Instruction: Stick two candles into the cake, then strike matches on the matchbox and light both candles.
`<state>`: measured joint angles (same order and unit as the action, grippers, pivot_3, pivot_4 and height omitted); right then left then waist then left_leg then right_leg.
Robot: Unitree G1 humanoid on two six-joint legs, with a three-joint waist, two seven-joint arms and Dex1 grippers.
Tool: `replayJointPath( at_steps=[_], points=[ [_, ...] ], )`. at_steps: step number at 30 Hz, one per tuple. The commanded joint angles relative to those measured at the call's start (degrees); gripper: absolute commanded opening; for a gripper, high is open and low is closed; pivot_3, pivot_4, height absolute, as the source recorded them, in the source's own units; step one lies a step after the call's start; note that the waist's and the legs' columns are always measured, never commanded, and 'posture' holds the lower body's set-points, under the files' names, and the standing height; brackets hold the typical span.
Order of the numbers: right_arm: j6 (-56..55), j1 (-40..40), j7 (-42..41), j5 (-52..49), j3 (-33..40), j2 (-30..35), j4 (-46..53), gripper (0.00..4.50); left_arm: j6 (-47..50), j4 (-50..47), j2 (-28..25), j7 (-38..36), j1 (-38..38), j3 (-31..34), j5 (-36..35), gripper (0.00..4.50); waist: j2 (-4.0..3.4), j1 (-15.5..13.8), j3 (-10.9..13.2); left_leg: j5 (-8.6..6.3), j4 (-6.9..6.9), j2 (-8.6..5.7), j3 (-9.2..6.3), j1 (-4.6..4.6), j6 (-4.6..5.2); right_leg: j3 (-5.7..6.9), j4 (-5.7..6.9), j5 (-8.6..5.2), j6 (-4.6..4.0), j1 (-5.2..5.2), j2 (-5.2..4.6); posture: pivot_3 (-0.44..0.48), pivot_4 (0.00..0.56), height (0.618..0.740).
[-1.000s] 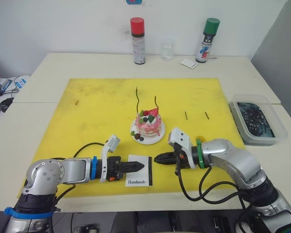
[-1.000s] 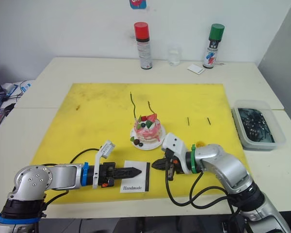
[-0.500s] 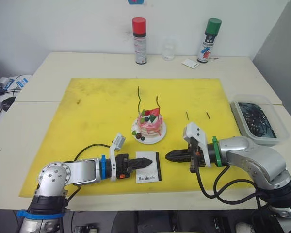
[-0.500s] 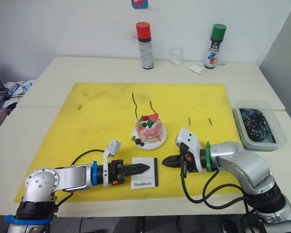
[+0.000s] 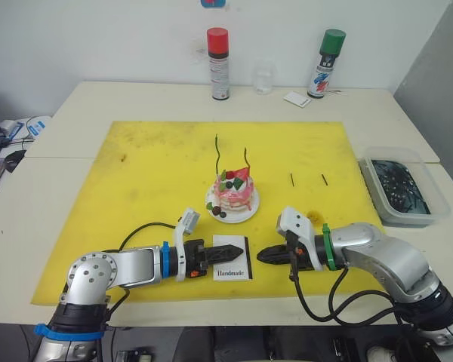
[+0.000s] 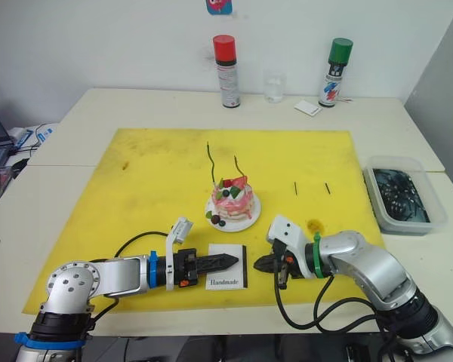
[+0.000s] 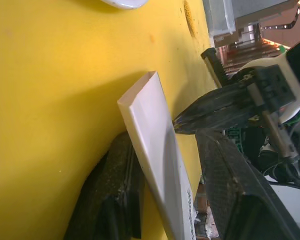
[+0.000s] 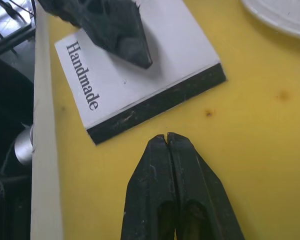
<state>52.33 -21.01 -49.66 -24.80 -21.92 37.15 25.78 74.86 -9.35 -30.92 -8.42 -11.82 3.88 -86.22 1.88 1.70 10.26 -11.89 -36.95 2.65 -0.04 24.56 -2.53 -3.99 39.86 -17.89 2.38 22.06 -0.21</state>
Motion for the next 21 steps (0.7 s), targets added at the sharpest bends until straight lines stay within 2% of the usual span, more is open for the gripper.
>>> replayJointPath(
  at_steps=[1, 21],
  points=[
    [-2.18, -0.55, -0.19, 1.81, -1.61, -0.29, -0.84, 0.0, 0.8, 0.95, -0.28, 0.42, 0.47, -0.55, 1.66, 1.95, 0.01, 0.0, 0.0, 0.0, 0.0, 0.0, 0.0, 0.0, 0.0, 0.0, 0.0, 0.0, 0.0, 0.0, 0.0, 0.0, 0.15, 0.74],
    [-2.44, -1.87, -0.64, 2.02, -2.43, -3.24, -0.77, 0.0, 2.33, 0.91, -0.84, -1.1, 1.63, -0.62, 4.01, 1.95, 0.0, 0.11, -0.02, 0.0, 0.05, 0.03, -0.01, -0.16, -0.01, -0.05, -0.01, 0.0, -0.01, -0.09, 0.03, 0.0, 0.15, 0.74]
  ],
)
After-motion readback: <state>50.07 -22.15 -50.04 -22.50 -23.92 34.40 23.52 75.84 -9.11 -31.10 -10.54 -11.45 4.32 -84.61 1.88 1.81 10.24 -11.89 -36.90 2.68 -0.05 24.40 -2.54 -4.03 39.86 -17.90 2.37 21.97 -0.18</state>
